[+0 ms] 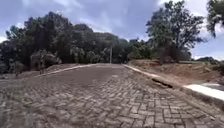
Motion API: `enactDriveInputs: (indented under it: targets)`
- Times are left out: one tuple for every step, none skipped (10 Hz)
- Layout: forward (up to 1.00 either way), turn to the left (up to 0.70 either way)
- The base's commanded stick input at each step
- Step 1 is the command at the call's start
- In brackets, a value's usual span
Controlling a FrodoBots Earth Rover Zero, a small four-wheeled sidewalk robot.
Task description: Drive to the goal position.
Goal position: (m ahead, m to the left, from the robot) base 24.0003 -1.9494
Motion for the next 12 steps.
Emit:
enactDriveInputs:
  targets:
    - [1.00,0.00]
    - [1.00,0.00]
    - [1.00,0.00]
    - [1.00,0.00]
    - [1.00,0.00]
    - [1.00,0.00]
    - [1.00,0.00]
    - [1.00,-0.06]
    - [1.00,-0.22]
    - [1.00,-0.01]
    - [1.00,0.00]
    - [1.00,0.00]
